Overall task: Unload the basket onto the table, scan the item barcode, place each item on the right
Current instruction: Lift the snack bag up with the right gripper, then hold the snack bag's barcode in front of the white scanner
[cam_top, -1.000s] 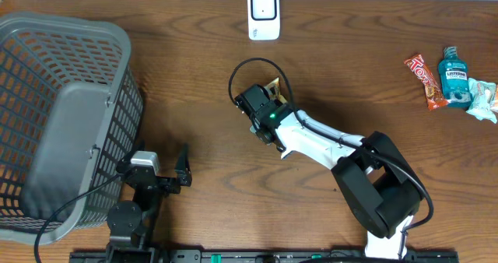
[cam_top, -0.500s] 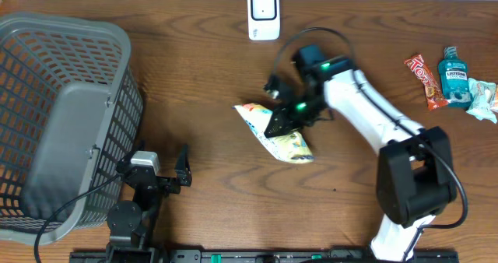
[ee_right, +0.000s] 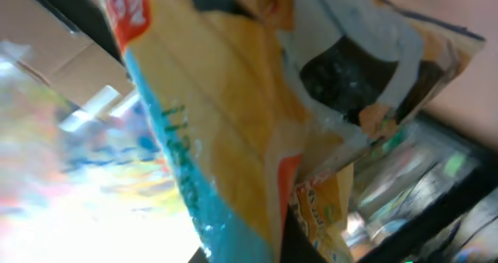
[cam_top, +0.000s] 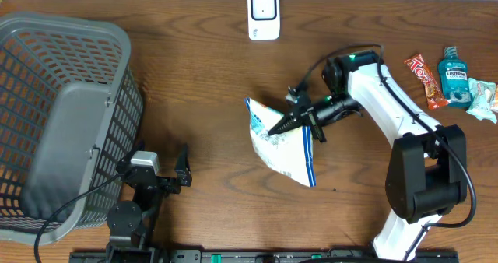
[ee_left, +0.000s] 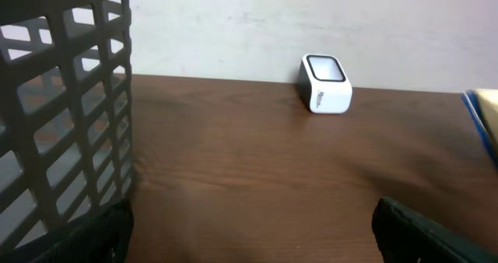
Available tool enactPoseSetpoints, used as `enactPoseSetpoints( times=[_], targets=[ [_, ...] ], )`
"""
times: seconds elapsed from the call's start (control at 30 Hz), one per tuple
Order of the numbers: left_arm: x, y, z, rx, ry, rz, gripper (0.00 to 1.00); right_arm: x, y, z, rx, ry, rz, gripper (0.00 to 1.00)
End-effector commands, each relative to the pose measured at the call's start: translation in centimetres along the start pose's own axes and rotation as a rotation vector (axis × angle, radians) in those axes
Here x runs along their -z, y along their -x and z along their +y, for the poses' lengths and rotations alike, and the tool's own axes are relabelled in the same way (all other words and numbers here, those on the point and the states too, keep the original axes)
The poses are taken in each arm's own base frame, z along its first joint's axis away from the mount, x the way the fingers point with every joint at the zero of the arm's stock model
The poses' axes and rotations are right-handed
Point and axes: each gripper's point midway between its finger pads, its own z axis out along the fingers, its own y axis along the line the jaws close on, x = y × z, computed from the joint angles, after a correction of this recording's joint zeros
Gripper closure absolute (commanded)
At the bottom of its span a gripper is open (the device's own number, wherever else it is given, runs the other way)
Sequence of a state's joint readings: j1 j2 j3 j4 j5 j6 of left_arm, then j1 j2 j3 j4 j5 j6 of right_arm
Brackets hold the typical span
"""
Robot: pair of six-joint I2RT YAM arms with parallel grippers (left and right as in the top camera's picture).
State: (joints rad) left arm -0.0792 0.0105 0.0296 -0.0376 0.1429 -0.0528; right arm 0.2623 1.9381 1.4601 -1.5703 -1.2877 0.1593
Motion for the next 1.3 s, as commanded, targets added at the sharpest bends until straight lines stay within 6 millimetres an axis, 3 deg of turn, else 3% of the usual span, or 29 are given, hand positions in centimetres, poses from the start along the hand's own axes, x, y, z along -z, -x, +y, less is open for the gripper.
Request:
enactPoseSetpoints(
  times=[0.0,0.13,0.5,0.63,0.7,0.8,0.87,1.13,1.27],
  targets=[
    [-0.2,-1.5,0.3,0.009,0.008,0.037,0.02,0.4,-1.8,2.0,-0.192,0.077,0.029,0.99],
    [-0.2,-1.5,0.3,0.009,0.008,0.037,0.02,0.4,-2.2,2.0,-0.253,0.075,0.038,0.99],
    [-0.2,-1.5,0.3,0.009,0.008,0.037,0.02,0.4,-1.7,1.5,-0.207,0.050,0.022,0.99],
    [-0.2,-1.5,0.3,0.009,0.008,0.037,0.02,0.4,1.5,-1.4,-0.012,-0.135,-0.088,0.99],
    [-0.2,-1.5,0.3,0.009,0.008,0.037,0.02,1.1,4.1,-2.9,0.095,-0.258,-0.180,0.99],
    [-0.2,-1.5,0.3,0.009,0.008,0.037,0.02,2.4,7.6,-3.7,0.225,-0.374,-0.307,0.99],
    [-0.2,-1.5,0.3,0.009,0.008,0.037,0.02,2.9,9.4,-3.0,0.311,-0.385,-0.368,0.99],
    [-0.2,-1.5,0.3,0.009,0.008,0.037,0.02,4.3,13.9,3.8,0.693,-0.261,-0.542,0.99],
    [-0.2,-1.5,0.3,0.009,0.008,0.037,0.02,6.5,16.4,6.4,0.734,-0.276,-0.712,0.99]
  ],
)
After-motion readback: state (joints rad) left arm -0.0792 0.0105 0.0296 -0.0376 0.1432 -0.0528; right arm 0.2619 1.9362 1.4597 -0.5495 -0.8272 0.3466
